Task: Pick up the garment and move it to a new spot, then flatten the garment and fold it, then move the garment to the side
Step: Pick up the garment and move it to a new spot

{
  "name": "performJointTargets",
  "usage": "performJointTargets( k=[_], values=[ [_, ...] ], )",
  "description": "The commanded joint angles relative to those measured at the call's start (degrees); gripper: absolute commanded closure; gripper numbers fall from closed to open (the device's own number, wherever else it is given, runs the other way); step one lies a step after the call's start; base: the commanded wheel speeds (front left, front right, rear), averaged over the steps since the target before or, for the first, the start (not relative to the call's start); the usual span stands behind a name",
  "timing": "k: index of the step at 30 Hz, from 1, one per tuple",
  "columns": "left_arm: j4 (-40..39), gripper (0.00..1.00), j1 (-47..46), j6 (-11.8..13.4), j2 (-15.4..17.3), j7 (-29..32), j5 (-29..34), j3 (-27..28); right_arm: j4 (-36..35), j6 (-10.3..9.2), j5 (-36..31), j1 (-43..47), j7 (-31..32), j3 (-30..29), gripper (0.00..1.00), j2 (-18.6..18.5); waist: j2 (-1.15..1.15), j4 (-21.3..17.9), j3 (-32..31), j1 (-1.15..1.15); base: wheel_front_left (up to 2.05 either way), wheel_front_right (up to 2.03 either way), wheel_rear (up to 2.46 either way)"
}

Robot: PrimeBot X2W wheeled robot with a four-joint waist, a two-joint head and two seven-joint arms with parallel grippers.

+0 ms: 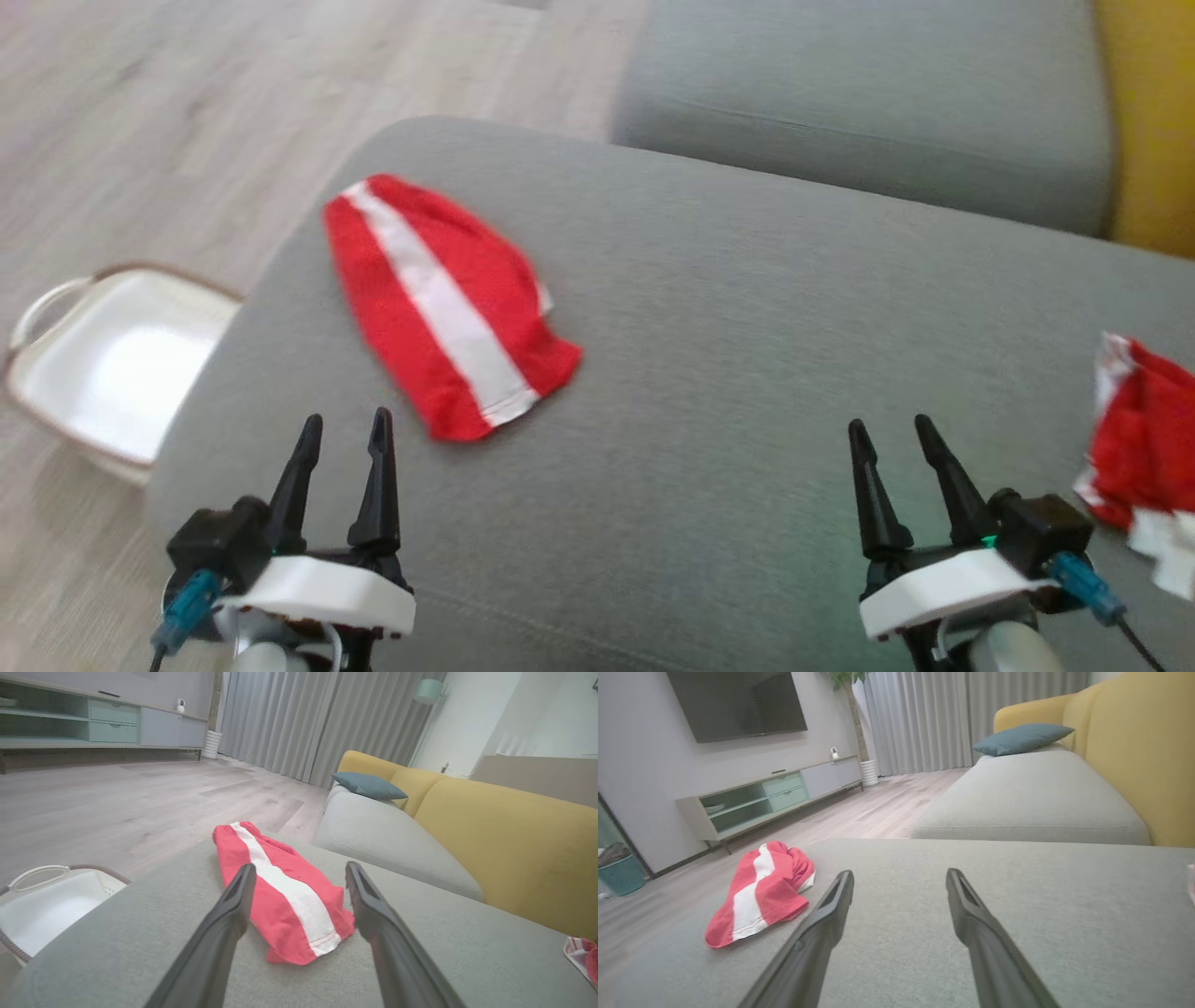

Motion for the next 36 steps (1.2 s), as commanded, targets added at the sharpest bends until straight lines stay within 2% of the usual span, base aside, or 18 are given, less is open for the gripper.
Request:
performJointTargets(
  k=[1, 7, 18, 24, 27, 32, 36],
  values=[
    [-1.7, 0.00, -3.4, -0.3, 0.3, -0.3, 0.6, 2.0, -1.4, -0.05, 0.6, -2.1, -0.7, 1.7, 0.00, -0.3, 0.00, 4.2, 0.1, 0.00, 0.00, 0.00, 0.00],
    [-1.7, 0.00, -3.4, -0.6, 0.3, -0.3, 1.1, 3.3, -0.9, -0.05, 1.6, -2.6, -0.7, 3.4, 0.00, -0.3, 0.00, 8.6, 0.2, 0.00, 0.00, 0.00, 0.00],
    [-2.0, 0.00, -3.9, -1.0, 0.3, -0.3, 1.3, 5.9, 0.3, -0.05, 2.0, -3.9, -0.7, 5.0, 0.00, -0.3, 0.00, 9.4, 1.2, 0.00, 0.00, 0.00, 0.00],
    [-1.4, 0.00, -7.5, -1.4, 0.4, -0.3, 3.9, 9.9, -0.6, -0.05, 0.1, -5.4, -0.3, 3.1, 0.00, -0.3, 0.00, 6.4, 4.6, 0.00, 0.00, 0.00, 0.00],
    [-0.5, 0.00, -10.9, -2.3, 1.5, -0.3, 4.7, 12.1, -2.3, -0.05, -1.4, -6.7, 0.7, 1.8, 0.00, -0.3, 0.00, 4.4, 7.3, 0.00, 0.00, 0.00, 0.00],
    [4.7, 0.00, -18.9, -4.0, 5.3, -0.3, 5.7, 13.2, -7.0, -0.05, -4.7, -9.2, 3.5, -0.9, 0.00, -0.3, 0.00, 1.2, 12.8, 0.00, 0.00, 0.00, 0.00],
    [14.1, 0.00, -26.9, -4.4, 9.4, 1.4, 7.0, 12.2, -11.8, -0.05, -7.0, -10.9, 5.8, -3.2, 0.00, -0.3, 0.00, -1.1, 17.0, 0.00, 0.00, 0.00, 0.00]
  ],
)
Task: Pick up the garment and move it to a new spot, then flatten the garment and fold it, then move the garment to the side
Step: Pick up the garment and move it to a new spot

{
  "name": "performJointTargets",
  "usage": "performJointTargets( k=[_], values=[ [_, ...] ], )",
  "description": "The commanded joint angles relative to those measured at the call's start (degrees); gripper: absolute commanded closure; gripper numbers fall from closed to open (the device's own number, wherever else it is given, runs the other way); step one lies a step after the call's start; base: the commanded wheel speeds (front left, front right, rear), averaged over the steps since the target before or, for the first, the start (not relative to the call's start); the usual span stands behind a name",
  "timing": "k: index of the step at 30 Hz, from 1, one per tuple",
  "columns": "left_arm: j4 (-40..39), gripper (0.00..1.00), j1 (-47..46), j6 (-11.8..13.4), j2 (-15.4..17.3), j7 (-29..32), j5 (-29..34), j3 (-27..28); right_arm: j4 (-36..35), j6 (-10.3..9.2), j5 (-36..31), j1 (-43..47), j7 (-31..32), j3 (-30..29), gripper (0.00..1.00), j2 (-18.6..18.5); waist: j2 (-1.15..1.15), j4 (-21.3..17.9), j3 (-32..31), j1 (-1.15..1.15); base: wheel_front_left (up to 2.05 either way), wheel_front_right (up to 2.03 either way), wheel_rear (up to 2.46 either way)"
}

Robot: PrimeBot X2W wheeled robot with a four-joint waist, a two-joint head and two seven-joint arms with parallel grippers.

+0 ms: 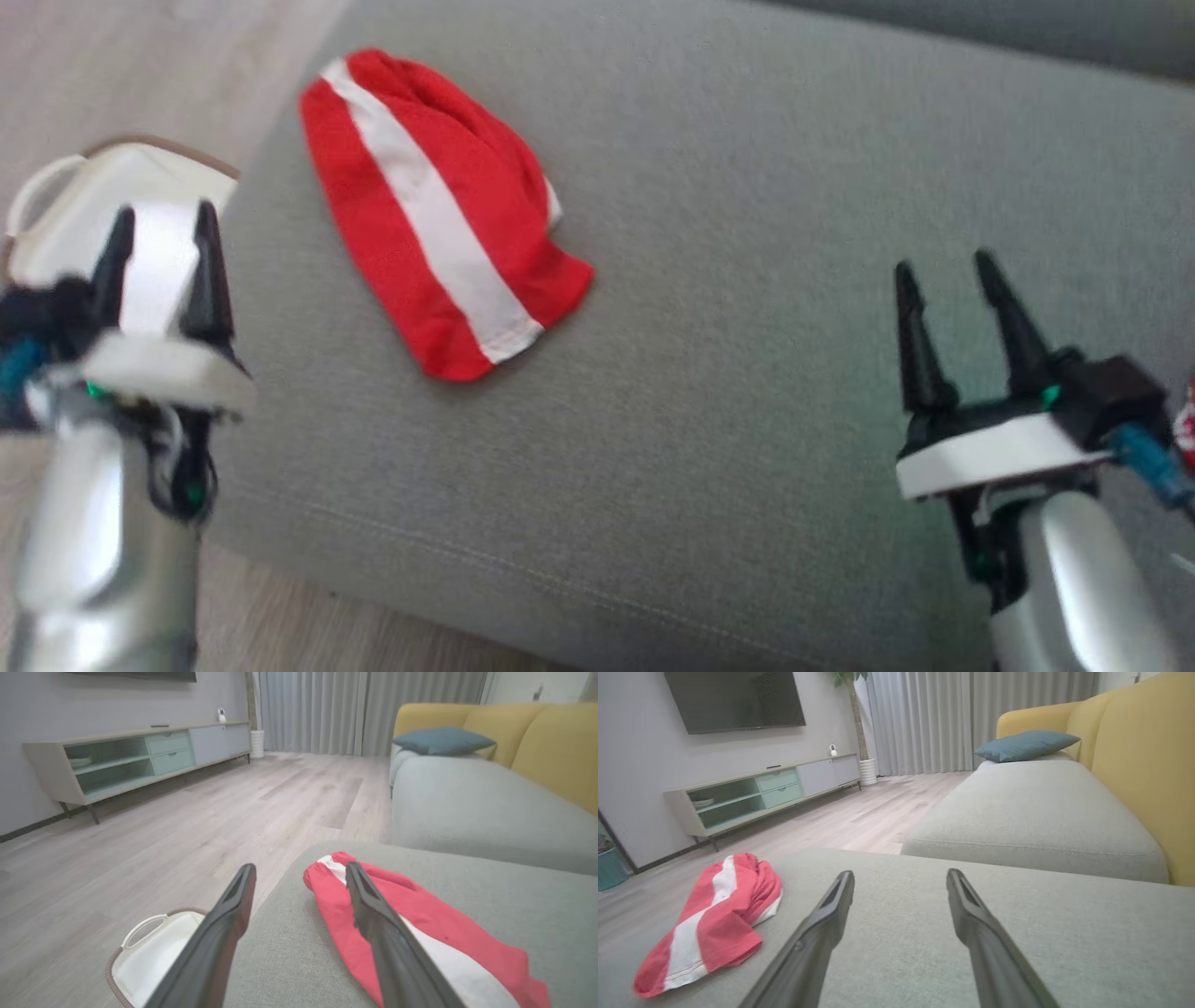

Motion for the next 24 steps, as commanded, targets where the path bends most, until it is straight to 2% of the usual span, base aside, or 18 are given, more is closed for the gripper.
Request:
performJointTargets(
  k=[1, 5, 8, 12, 16, 21, 22, 24],
  values=[
    [1.2, 0.00, -5.6, -0.5, 3.1, 1.0, 0.4, 0.8, -3.8, -0.05, -1.0, -2.5, 0.8, 0.5, 0.00, -0.2, 0.00, -3.4, 4.9, 0.00, 0.00, 0.00, 0.00],
    [12.6, 0.00, -15.0, -1.2, 6.8, 9.2, -1.1, -6.1, -9.0, -0.05, -2.4, -3.8, 3.3, -1.1, 0.00, -0.2, 0.00, -5.7, 9.4, 0.00, 0.00, 0.00, 0.00],
    [16.8, 0.00, -19.9, -1.3, 8.5, 14.1, -7.0, -13.3, -10.7, -0.05, -3.2, -4.1, 4.3, -1.8, 0.00, -0.2, 0.00, -6.9, 11.6, 0.00, 0.00, 0.00, 0.00],
    [20.2, 0.00, -25.3, -1.3, 11.9, 19.2, -15.0, -21.3, -12.6, -0.05, -3.8, -4.6, 5.0, -1.7, 0.00, -0.2, 0.00, -8.5, 14.2, 0.00, 0.00, 0.00, 0.00],
    [23.2, 0.00, -29.5, -1.3, 15.9, 22.6, -20.3, -27.8, -13.9, -0.05, -4.3, -5.2, 5.4, -1.0, 0.00, -0.2, 0.00, -10.1, 16.6, 0.00, 0.00, 0.00, 0.00],
    [25.8, 0.00, -33.0, -1.3, 18.6, 27.7, -26.2, -34.6, -14.9, -0.05, -4.6, -5.6, 5.4, -0.8, 0.00, -0.2, 0.00, -11.6, 18.7, 0.00, 0.00, 0.00, 0.00],
    [25.8, 0.00, -33.0, -1.3, 18.6, 27.7, -26.2, -34.6, -14.9, -0.05, -4.6, -5.6, 5.4, -0.8, 0.00, -0.2, 0.00, -11.6, 18.7, 0.00, 0.00, 0.00, 0.00],
    [26.9, 0.00, -34.3, -1.3, 19.4, 30.8, -29.9, -37.6, -15.2, -0.05, -4.7, -5.7, 5.2, -0.9, 0.00, -0.2, 0.00, -12.0, 19.3, 0.00, 0.00, 0.00, 0.00]
  ],
)
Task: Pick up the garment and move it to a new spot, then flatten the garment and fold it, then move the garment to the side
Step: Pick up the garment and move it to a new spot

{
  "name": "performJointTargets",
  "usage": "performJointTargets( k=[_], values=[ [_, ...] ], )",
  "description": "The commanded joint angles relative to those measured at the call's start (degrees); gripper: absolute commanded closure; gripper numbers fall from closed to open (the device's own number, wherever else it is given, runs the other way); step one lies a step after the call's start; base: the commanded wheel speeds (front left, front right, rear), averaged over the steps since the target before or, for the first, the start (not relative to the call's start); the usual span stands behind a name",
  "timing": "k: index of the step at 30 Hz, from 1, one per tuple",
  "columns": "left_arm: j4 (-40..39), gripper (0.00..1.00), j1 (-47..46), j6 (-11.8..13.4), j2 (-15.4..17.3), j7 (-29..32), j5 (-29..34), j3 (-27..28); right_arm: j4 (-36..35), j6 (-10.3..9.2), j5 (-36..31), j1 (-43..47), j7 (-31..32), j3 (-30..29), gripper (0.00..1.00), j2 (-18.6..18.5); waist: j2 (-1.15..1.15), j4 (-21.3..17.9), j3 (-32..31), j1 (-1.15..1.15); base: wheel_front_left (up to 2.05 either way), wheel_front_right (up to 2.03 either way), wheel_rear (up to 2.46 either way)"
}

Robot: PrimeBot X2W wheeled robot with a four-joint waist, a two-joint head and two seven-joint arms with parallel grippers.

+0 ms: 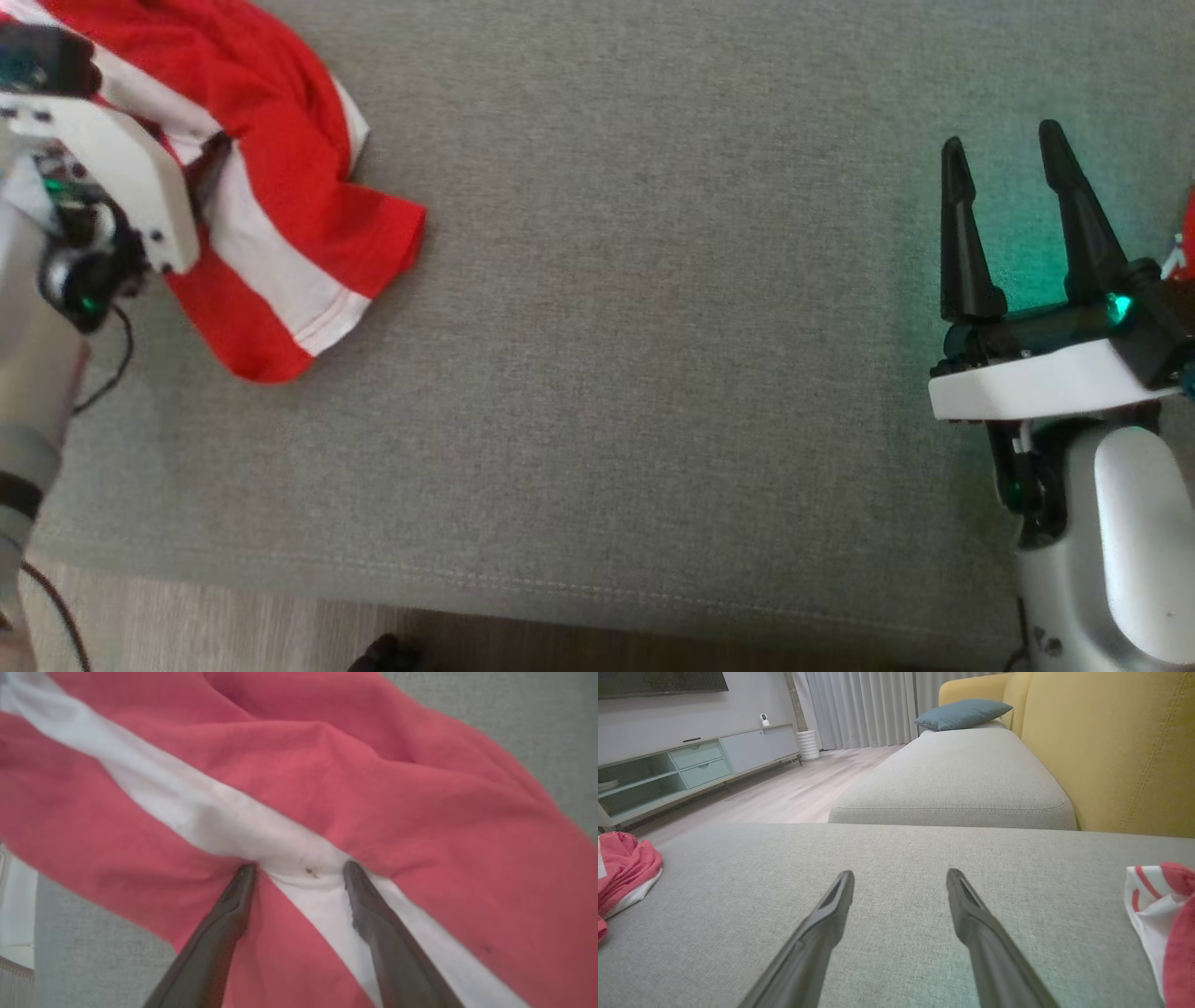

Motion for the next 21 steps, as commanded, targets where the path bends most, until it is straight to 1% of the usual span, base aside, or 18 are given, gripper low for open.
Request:
performJointTargets(
  k=[1, 2, 3, 4, 7, 12, 18, 21],
  values=[
    [0.3, 0.00, -0.9, 0.1, 2.8, 1.1, -0.6, 0.5, -2.2, -0.05, -0.6, -0.3, -0.1, 1.3, 0.00, -0.1, 0.00, -0.3, 0.3, -0.01, 0.00, 0.00, 0.00],
    [0.5, 0.23, -1.1, 0.1, 2.9, 2.2, -1.7, -0.4, -2.2, -0.05, -0.5, -0.3, -0.1, 1.3, 0.00, -0.1, 0.00, -0.4, 0.4, -0.01, 0.00, 0.00, 0.00],
    [0.6, 0.23, -1.2, 0.1, 3.1, 3.1, -2.7, -1.4, -2.2, -0.05, -0.5, -0.3, -0.2, 1.3, 0.00, -0.1, 0.00, -0.4, 0.4, -0.01, 0.00, 0.00, 0.00],
    [0.4, 1.00, -1.2, 0.1, 3.2, 3.4, -3.8, -2.2, -2.1, -0.05, -0.5, -0.3, -0.3, 1.3, 0.00, -0.1, 0.00, -0.5, 0.3, -0.01, 0.00, 0.00, 0.00],
    [0.2, 1.00, -1.8, 0.1, 3.9, 0.1, -5.5, -3.3, -1.4, -0.05, 0.0, -0.3, -0.8, 1.3, 0.00, -0.1, 0.00, -0.4, -0.5, -0.01, 0.00, 0.00, 0.00],
    [2.3, 1.00, -2.0, 0.1, 3.6, -7.8, -6.4, -4.2, 0.5, -0.05, 0.7, 0.2, -1.8, 1.7, 0.00, -0.1, 0.00, -0.4, -4.0, -0.01, 0.00, 0.00, 0.00],
    [3.8, 1.00, -1.2, 0.1, 2.1, -18.4, -8.6, -2.3, 3.4, -0.05, 2.6, 1.8, -3.4, 2.8, 0.00, -0.1, 0.00, -1.6, -9.7, -0.01, 0.00, 0.00, 0.00],
    [4.1, 1.00, -0.5, 0.1, 0.7, -22.9, -10.0, -0.7, 5.0, -0.05, 3.8, 2.8, -4.4, 3.7, 0.00, -0.1, 0.00, -2.3, -12.8, -0.01, 0.00, 0.00, 0.00]
  ],
)
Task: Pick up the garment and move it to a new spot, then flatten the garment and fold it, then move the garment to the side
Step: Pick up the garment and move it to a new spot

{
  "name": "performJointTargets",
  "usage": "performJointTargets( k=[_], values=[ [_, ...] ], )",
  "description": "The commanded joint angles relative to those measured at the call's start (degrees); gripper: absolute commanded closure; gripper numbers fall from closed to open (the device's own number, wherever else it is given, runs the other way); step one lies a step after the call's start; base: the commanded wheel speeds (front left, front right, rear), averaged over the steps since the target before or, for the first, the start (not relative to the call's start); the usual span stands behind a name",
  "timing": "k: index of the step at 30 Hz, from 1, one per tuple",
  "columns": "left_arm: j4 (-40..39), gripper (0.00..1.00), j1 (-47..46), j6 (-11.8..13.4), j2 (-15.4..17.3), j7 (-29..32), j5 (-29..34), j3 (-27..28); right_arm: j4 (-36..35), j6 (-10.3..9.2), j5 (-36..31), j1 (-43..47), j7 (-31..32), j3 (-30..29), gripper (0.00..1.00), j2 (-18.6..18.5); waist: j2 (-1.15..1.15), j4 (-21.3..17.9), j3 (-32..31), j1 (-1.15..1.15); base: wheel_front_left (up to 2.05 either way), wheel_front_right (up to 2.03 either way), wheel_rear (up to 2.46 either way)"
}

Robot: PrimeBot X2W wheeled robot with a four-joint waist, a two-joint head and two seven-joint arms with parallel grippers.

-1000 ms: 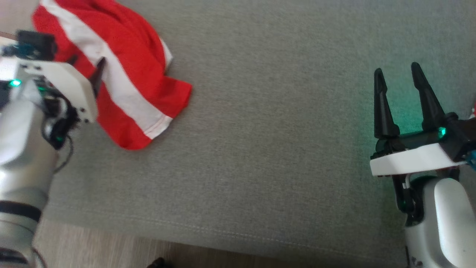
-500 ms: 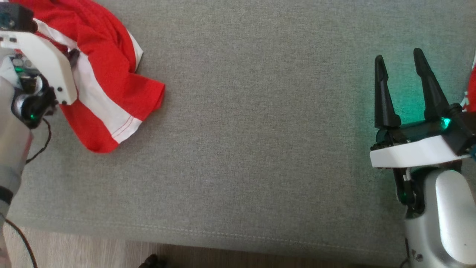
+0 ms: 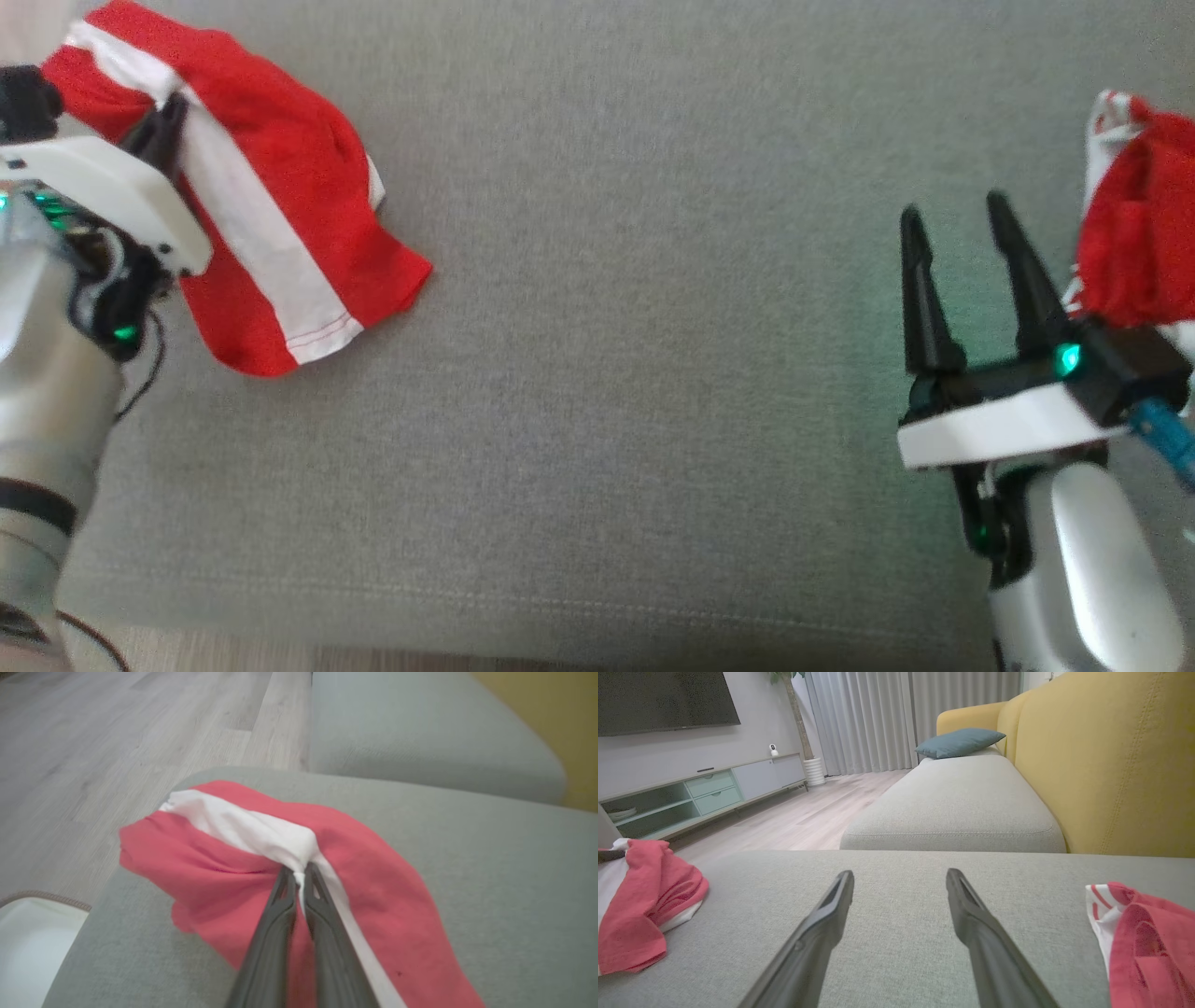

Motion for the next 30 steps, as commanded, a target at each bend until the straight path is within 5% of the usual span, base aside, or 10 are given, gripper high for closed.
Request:
performJointTargets(
  k=[1, 10, 22, 30],
  values=[
    [-0.9, 1.00, -1.3, 0.1, 1.6, -2.5, -0.9, 2.9, -0.9, -0.05, 0.9, 0.9, -0.9, 1.7, 0.00, -0.1, 0.00, -1.2, -3.9, 0.00, 0.00, 0.00, 0.00],
    [-6.3, 1.00, 3.7, 2.4, -4.6, -9.5, -2.5, 4.7, 2.3, -0.05, 2.9, 3.7, -2.5, 2.3, 0.00, -0.1, 0.00, -4.1, -11.8, 0.00, 0.00, 0.00, 0.00],
    [-23.2, 1.00, 17.4, 11.4, -14.8, -10.8, 2.3, 8.0, 3.0, -0.05, 1.4, 4.8, -1.3, 1.3, 0.00, -0.1, 0.00, -8.9, -16.0, 0.00, 0.00, 0.00, 0.00],
    [-30.2, 1.00, 22.8, 14.0, -21.1, -10.8, 6.0, 9.6, 3.3, -0.05, 1.3, 4.7, -0.6, 0.8, 0.00, -0.1, 0.00, -11.3, -16.4, 0.00, 0.00, 0.00, 0.00]
  ],
)
